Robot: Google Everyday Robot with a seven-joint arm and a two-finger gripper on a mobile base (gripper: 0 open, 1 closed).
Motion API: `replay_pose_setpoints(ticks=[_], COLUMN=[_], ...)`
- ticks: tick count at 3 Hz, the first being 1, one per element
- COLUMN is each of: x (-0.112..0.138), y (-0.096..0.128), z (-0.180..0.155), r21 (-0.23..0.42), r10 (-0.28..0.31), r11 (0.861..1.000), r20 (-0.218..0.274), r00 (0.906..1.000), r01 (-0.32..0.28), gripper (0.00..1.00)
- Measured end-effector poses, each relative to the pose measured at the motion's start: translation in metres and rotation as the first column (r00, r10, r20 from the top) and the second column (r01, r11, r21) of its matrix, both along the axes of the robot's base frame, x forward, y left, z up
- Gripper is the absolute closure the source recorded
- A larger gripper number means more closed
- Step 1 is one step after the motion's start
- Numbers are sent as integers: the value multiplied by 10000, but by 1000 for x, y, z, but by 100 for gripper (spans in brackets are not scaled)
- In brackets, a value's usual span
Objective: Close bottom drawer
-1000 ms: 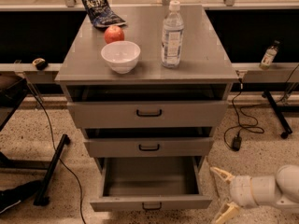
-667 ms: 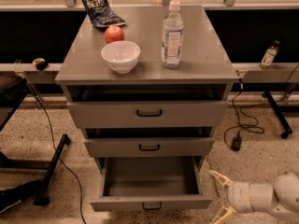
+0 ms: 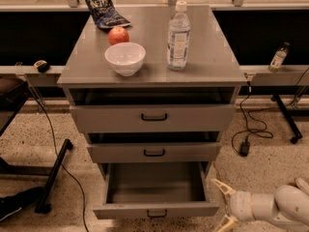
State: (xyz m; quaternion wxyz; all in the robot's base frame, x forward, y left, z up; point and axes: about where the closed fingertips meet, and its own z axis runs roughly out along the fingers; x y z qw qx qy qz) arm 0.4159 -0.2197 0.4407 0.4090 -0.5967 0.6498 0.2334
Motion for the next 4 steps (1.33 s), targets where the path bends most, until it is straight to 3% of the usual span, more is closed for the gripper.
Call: replay_pose_setpoints(ticks=[1,2,3,4], x=[10,12,11,11], y=[10,16,18,22], z=[-60,-92,-98,-116], r21=[344,320,339,33], r10=[382,790,845,941], r11=[9986,9959,9953,9955], r20=[871,1468,1551,1041], r00=[9955,9860,9843,9901], r01=[-413,-845,-908,-949], gripper=[0,0,0,0])
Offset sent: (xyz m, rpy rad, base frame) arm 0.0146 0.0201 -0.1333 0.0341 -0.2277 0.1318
